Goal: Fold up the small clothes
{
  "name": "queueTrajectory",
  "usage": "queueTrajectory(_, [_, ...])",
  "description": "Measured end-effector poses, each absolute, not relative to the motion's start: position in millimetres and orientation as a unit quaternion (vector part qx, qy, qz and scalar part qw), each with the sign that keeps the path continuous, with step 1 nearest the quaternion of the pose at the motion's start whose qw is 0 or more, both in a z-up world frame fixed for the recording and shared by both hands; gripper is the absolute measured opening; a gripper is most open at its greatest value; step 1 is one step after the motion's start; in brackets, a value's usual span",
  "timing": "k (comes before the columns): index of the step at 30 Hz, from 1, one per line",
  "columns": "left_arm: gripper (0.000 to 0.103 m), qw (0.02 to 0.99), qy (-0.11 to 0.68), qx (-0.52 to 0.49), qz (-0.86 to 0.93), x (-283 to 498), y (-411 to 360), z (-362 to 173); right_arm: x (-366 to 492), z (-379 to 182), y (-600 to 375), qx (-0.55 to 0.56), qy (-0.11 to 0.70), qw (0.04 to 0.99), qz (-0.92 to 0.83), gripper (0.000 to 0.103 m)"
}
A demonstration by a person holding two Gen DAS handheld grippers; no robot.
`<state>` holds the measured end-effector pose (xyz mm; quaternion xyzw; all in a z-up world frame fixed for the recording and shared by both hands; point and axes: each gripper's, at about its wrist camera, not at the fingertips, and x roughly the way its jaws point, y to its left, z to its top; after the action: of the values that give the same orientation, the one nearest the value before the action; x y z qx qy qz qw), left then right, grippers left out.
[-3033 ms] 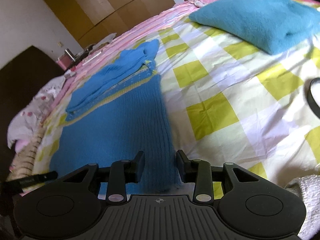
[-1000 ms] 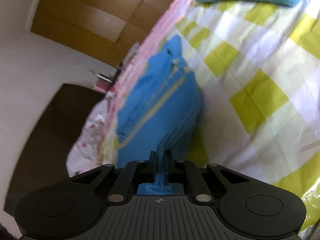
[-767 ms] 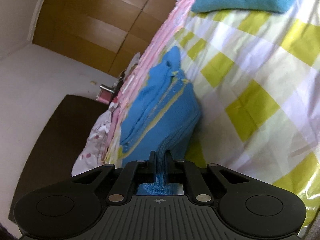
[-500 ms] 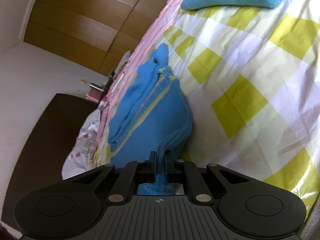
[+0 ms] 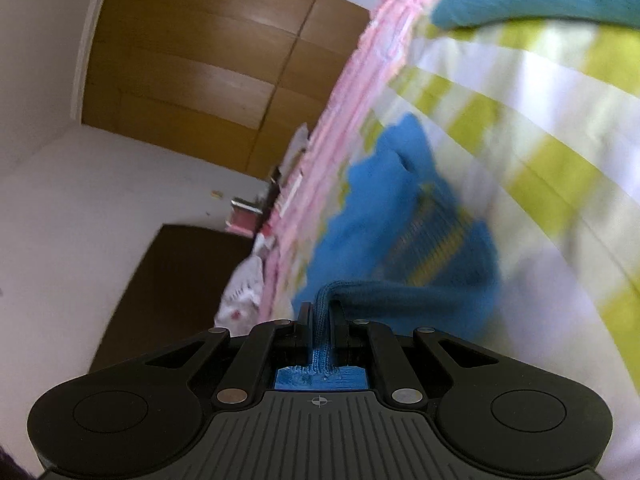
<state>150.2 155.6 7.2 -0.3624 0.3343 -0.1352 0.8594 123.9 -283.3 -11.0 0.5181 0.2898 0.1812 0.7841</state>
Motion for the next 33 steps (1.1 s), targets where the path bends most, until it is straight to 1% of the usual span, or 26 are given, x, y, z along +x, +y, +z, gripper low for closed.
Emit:
queueTrajectory(7, [0.013, 0.87, 0.312, -0.36, -0.127, 220, 159, 8, 204, -8, -283, 0.522, 0.27, 0.793, 0.16, 0.008])
queueTrajectory(12, [0.013, 0.874, 0.3, -0.364, -0.119, 256, 162, 4, 246, -9, -284, 0.53, 0.254, 0.797, 0.143, 0.008])
queueTrajectory(16, [0.013, 0.87, 0.301, -0.373, -0.111, 274, 162, -6, 271, -18, -287, 0.523, 0.263, 0.802, 0.123, 0.008])
queueTrajectory(24, [0.013, 0.86, 0.314, -0.391, -0.092, 293, 166, -27, 296, -40, -287, 0.499, 0.288, 0.813, 0.083, 0.008])
queueTrajectory(27, [0.013, 0.864, 0.305, -0.39, -0.092, 297, 167, -23, 297, -43, -292, 0.512, 0.28, 0.809, 0.074, 0.008])
queueTrajectory(31, [0.014, 0.868, 0.294, -0.39, -0.091, 306, 167, -14, 303, -39, -289, 0.501, 0.28, 0.816, 0.069, 0.008])
queueTrajectory(33, [0.016, 0.869, 0.294, -0.39, -0.075, 313, 168, -13, 307, -41, -287, 0.496, 0.284, 0.819, 0.059, 0.009])
